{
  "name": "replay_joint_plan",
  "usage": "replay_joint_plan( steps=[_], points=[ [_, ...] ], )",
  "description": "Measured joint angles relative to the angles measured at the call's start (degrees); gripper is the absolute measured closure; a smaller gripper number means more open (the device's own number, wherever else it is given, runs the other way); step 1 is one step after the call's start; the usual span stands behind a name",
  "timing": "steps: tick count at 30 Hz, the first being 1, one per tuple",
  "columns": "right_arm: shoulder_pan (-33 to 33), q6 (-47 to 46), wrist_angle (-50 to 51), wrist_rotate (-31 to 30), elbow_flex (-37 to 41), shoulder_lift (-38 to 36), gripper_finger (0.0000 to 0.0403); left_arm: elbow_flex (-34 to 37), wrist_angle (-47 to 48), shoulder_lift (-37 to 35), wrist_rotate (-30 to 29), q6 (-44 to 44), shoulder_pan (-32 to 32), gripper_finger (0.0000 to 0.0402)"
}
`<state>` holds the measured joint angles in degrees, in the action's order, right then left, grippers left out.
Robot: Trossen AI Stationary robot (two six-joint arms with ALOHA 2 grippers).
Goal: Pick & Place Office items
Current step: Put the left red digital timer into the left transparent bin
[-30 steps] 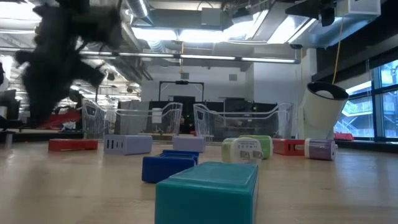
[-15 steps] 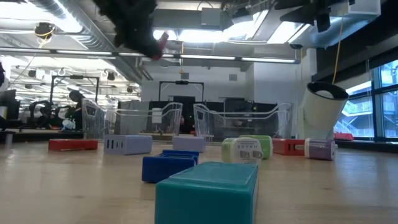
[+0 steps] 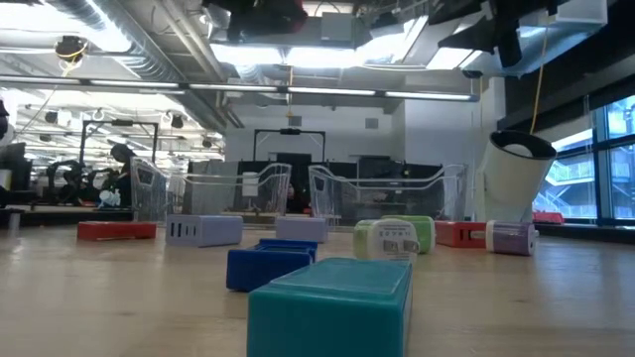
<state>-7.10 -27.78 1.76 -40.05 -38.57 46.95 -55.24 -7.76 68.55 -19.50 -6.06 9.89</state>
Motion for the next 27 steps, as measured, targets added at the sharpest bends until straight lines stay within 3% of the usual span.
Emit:
replay_joint_plan(
  steps=[5, 10, 12, 20, 27],
  points=[
    [0.0, -0.28, 0.0, 0.02, 0.0, 1.0, 0.0182, 0.0, -1.69, 0.0, -1.27, -0.38, -0.09, 0.0242],
    [-0.01, -0.28, -0.02, 0.0, 0.0, 2.01, 0.0182, -0.02, 3.63, 0.0, -12.04, -8.6, 0.66, 0.024],
    [-0.01, 0.33, 0.02, 0.01, 0.0, 2.38, 0.0182, -0.02, 8.71, 0.0, -13.85, -13.2, 1.82, 0.0239],
    [0.01, 2.33, 0.06, 0.0, 0.0, 3.83, 0.0182, -0.02, 36.1, 2.93, -11.15, -29.45, 7.86, 0.0239],
    [0.01, 1.71, -0.04, -0.02, 0.04, 3.97, 0.0182, -0.02, 45.43, 12.35, -8.41, -29.83, 13.39, 0.0238]
  ],
)
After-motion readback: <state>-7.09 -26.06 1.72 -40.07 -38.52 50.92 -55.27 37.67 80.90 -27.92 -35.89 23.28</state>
